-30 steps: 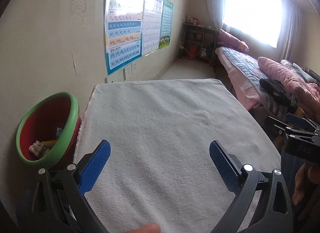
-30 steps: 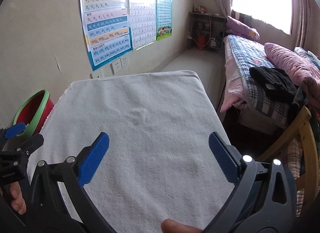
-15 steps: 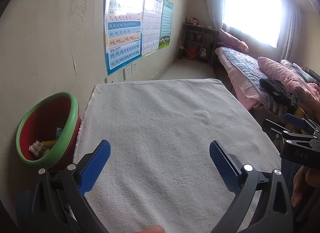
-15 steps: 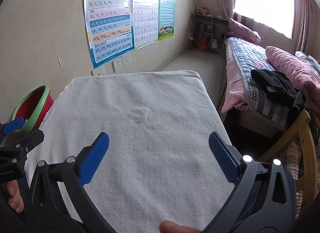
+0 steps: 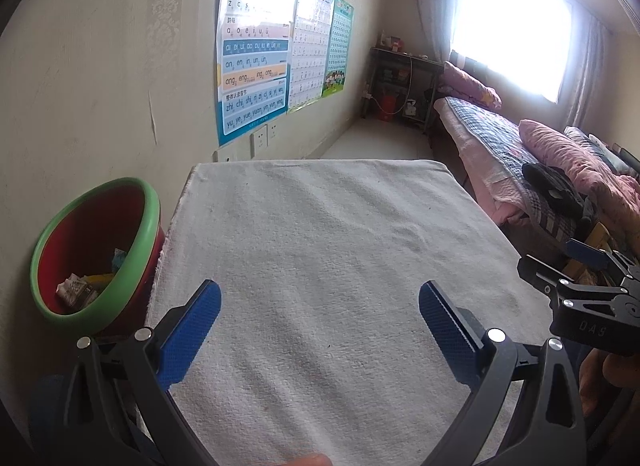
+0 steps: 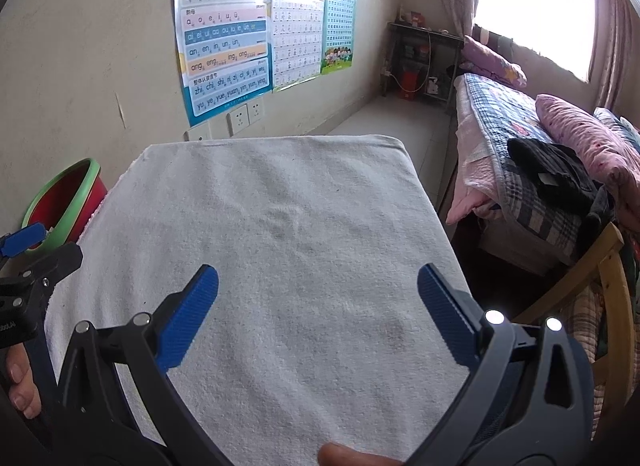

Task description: Collect trash

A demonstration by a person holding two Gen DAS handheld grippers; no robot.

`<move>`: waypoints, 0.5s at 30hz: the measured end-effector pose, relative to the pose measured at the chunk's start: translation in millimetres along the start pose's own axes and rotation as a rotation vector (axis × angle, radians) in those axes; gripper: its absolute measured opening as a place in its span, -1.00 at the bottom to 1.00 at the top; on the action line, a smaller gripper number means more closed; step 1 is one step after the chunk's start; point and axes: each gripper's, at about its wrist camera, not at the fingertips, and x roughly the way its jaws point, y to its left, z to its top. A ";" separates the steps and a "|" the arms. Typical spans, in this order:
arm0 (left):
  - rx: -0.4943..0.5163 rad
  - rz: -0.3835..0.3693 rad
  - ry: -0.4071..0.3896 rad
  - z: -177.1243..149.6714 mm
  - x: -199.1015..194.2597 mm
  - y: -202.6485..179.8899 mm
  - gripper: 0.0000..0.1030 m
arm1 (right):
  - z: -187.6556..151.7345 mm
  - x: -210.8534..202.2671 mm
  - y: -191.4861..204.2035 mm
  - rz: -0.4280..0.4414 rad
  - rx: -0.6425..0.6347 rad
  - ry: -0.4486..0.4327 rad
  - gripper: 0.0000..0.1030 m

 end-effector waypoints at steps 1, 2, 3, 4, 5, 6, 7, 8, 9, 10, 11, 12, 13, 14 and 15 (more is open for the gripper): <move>0.000 0.001 0.002 -0.2 -0.1 0.5 0.84 | 0.0 -0.1 0.5 0.001 -0.002 0.000 0.90; 0.000 0.002 0.003 -0.4 0.4 0.2 0.84 | 0.0 -0.3 0.6 0.000 -0.001 -0.001 0.90; -0.002 0.003 0.004 -0.5 0.6 0.7 0.84 | 0.0 -0.5 0.4 -0.001 -0.001 -0.001 0.90; -0.003 0.002 0.004 -0.1 0.9 1.8 0.84 | -0.1 -0.4 0.4 -0.001 0.000 -0.001 0.90; -0.004 0.002 0.004 -0.2 0.9 2.2 0.84 | -0.2 -0.6 0.3 -0.001 0.001 -0.001 0.90; -0.005 0.002 0.004 -0.4 0.9 2.7 0.84 | -0.4 -0.6 0.0 -0.001 0.002 0.000 0.90; -0.005 0.003 0.005 -1.1 0.9 2.0 0.84 | -0.5 -0.4 0.0 -0.001 0.003 0.002 0.90; -0.004 0.003 0.005 -1.2 1.2 1.6 0.84 | -0.6 -0.4 -0.1 -0.002 0.004 0.002 0.90; -0.003 0.003 0.007 -1.6 1.3 1.6 0.84 | -0.5 -0.6 -0.3 -0.001 0.005 0.002 0.90; -0.002 0.004 0.008 -1.5 1.6 1.6 0.84 | -0.5 -0.6 -0.4 0.000 0.006 0.003 0.90; -0.001 0.004 0.008 -1.4 1.9 2.0 0.84 | -0.4 -0.6 -0.3 0.001 0.005 0.004 0.90; 0.000 0.004 0.008 -1.3 1.7 2.0 0.84 | -0.3 -0.7 0.0 0.000 0.004 0.003 0.90; 0.000 0.004 0.008 -1.4 1.6 2.1 0.84 | -0.2 -0.7 0.2 0.001 0.003 0.002 0.90; -0.001 0.004 0.008 -1.3 1.8 1.9 0.84 | 0.0 -1.0 0.3 0.001 0.002 0.001 0.90; -0.001 0.004 0.009 -1.4 1.8 2.0 0.84 | 0.0 -1.1 0.3 0.002 0.001 0.001 0.90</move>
